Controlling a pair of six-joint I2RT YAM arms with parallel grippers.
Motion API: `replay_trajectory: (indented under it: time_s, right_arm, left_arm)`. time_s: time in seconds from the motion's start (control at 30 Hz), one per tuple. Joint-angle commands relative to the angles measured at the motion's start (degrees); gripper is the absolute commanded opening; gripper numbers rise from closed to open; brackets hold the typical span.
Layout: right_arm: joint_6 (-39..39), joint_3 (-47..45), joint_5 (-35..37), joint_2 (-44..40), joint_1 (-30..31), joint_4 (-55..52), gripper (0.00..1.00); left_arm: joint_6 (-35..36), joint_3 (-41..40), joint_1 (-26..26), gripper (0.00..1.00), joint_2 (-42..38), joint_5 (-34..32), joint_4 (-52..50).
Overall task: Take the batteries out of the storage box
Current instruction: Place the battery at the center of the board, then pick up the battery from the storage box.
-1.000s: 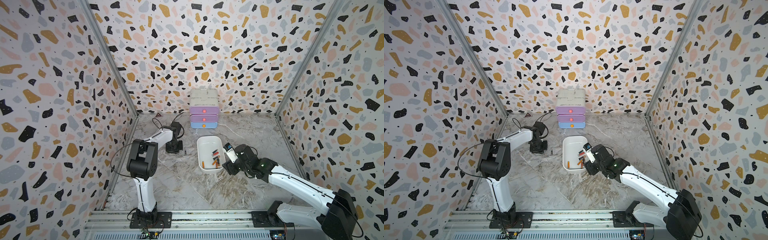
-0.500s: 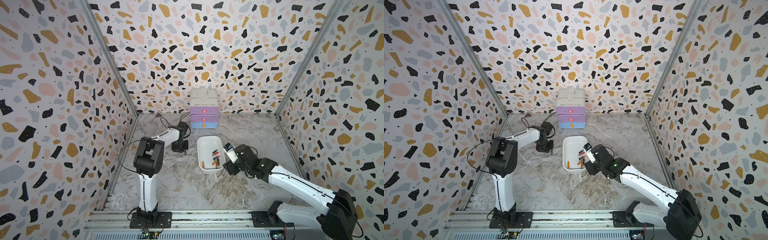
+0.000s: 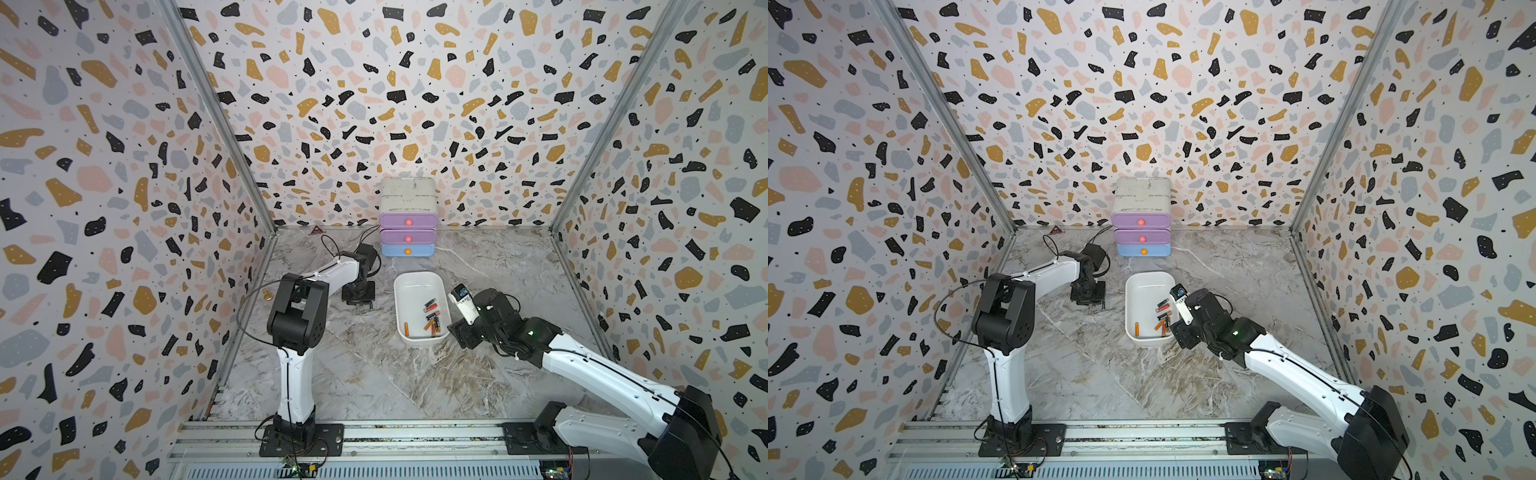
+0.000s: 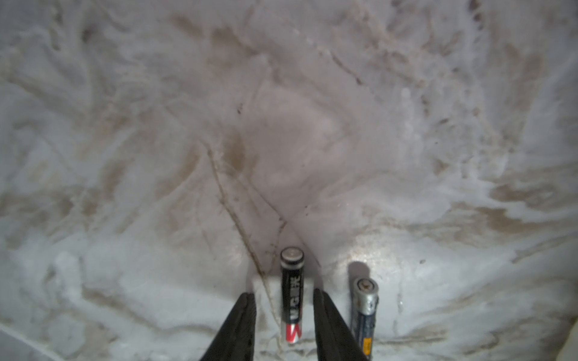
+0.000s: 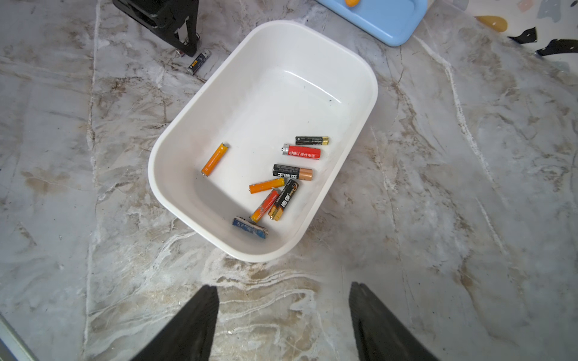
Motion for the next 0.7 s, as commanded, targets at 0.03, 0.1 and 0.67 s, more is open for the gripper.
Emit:
replay_trajectory:
  time_s: [0.03, 0.1, 0.67]
  right_arm:
    - [-0.80, 0.14, 2.51, -3.44, 0.31, 0.92, 0.73]
    - [-0.64, -0.09, 3.35, -3.74, 0.30, 1.01, 0.73]
    - [13.27, -12.70, 21.55, -23.80, -3.38, 4.44, 0.72]
  left_arm:
    - [0.31, 1.88, -1.16, 0.36, -6.81, -1.34, -4.08]
    - [0.51, 2.62, -1.73, 0.36, -9.32, -1.23, -5.60]
    - [16.86, 39.73, -25.24, 0.30, 9.70, 7.16, -20.85]
